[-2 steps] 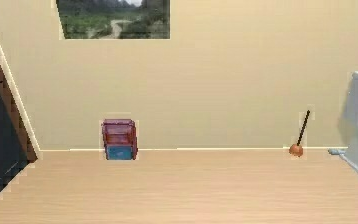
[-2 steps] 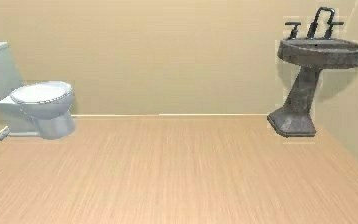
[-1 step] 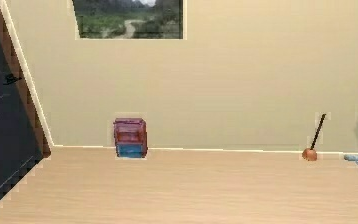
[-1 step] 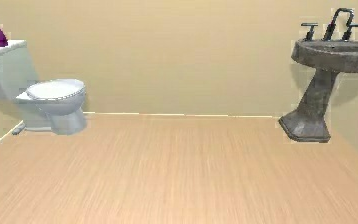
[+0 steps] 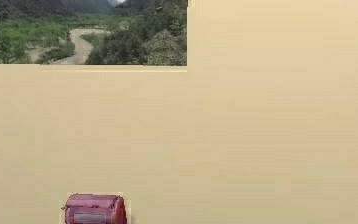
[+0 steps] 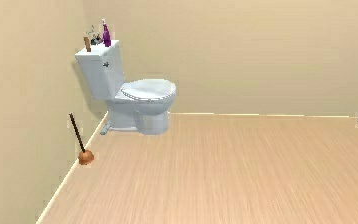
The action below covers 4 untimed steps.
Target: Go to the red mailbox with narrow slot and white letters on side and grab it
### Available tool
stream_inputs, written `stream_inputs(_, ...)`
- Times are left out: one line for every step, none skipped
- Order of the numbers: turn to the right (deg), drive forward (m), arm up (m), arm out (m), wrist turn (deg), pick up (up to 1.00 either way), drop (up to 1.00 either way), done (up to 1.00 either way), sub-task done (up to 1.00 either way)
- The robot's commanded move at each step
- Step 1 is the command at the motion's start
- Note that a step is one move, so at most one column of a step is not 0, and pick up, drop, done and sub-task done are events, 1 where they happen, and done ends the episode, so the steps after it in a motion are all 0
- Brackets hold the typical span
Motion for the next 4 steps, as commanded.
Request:
stream_inputs(-3.0,0.0,0.0,0.0,0.0,0.0,0.0,0.0,0.0)
stream_inputs(0.0,0.15,0.0,0.0,0.0,0.0,0.0,0.0,0.0)
stream_inputs(-45.0,0.0,0.0,0.0,0.0,0.0,0.0,0.0,0.0)
stream_inputs(-45.0,0.0,0.0,0.0,0.0,0.0,0.0,0.0,0.0)
